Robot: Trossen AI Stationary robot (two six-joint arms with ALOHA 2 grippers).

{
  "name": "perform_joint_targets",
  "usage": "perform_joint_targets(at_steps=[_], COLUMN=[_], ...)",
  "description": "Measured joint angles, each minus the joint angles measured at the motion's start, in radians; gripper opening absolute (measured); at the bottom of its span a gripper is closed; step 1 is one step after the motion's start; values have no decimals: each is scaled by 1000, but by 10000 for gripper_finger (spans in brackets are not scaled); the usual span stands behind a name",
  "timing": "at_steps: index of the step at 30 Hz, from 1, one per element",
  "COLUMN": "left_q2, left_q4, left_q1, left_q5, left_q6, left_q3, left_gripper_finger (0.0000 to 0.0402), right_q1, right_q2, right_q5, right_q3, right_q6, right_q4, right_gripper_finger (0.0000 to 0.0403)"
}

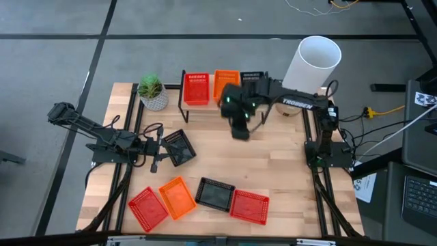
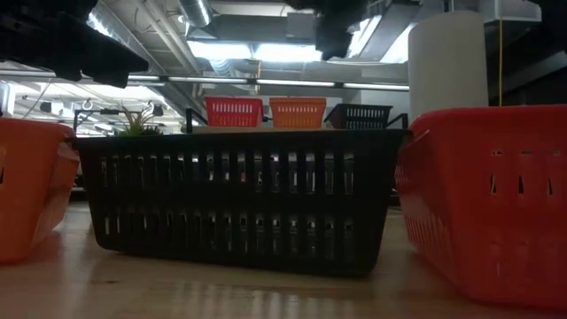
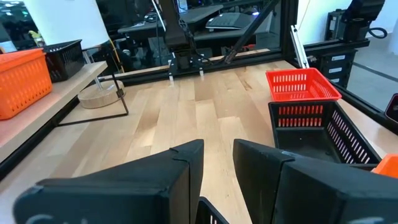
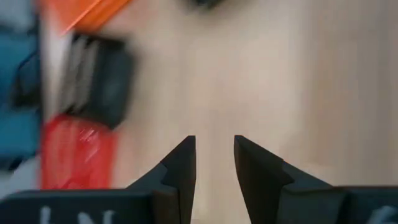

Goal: Stack baskets on shelf by color
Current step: Stack the right red basket on the red basket

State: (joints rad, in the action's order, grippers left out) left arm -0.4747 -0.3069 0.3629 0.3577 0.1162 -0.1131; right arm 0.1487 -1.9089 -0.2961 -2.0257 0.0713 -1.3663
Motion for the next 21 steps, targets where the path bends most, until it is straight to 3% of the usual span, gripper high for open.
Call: perform_joint_targets(at_steps=[8,15,21], left_q2=[0,0,-1], left_q4=[0,0,0], left_q1=[0,0,0], left_q5=[0,0,0], left_q6=[0,-37,-100], left_q3=[0,0,0], left_gripper_finger=[80,80,80], right_q1=[-245,-475,-640], right_q2=[6,6,5], right_q5=[-40,-40,-46], right_q3=[193,426,495], right_q6=[-77,-344,-571], right_q4=[-38,110,254], right_gripper_finger=[108,108,108])
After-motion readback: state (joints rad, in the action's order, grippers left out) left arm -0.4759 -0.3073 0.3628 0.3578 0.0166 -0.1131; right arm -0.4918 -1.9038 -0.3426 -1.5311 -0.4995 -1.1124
